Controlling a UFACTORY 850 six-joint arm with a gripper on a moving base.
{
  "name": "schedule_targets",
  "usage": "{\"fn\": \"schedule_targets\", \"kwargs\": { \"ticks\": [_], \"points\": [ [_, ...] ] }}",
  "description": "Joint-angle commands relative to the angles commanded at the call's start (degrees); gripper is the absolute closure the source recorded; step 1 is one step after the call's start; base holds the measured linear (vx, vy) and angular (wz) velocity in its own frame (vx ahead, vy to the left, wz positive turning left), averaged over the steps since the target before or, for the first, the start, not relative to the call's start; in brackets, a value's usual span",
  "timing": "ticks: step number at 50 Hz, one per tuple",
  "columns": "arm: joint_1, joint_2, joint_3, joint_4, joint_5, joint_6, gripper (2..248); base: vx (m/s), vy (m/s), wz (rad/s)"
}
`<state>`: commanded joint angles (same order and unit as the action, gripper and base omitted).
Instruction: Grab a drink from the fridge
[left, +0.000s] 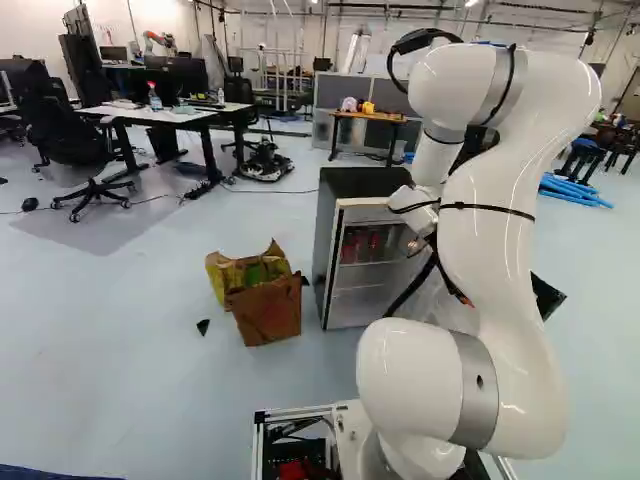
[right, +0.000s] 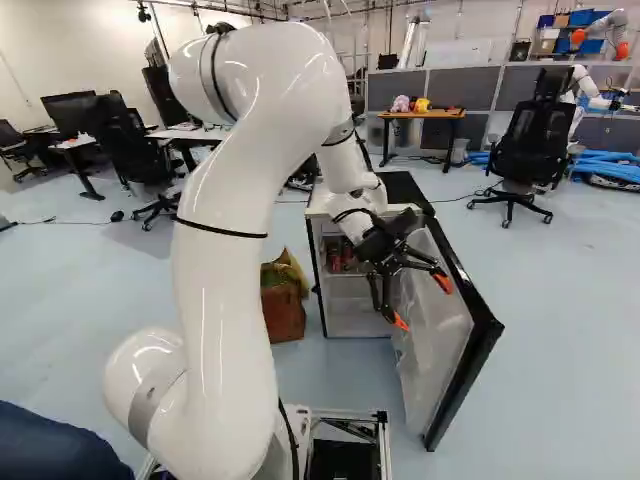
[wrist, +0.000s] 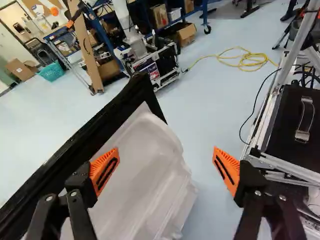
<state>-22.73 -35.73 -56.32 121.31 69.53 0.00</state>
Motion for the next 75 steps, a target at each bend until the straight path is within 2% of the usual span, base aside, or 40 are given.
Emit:
{"fn": "schedule_targets", "kwargs": {
  "ticks": [31,45,53,75],
  "points": [
    [-6.7,-4.0,-9.1,0.0,-0.1,0.0,3,0.0,0.0,0.0],
    [-7.1,-4.1,-9.4,-0.6,-0.1,0.0,3,0.0,0.0,0.0],
    [-6.6,-3.1,-7.2,-4.1,-0.2,0.0,3,0.0,0.0,0.0],
    [-4.8,1.1,1.2,-17.0,-0.9,0.0,3,0.0,0.0,0.0]
  ]
}}
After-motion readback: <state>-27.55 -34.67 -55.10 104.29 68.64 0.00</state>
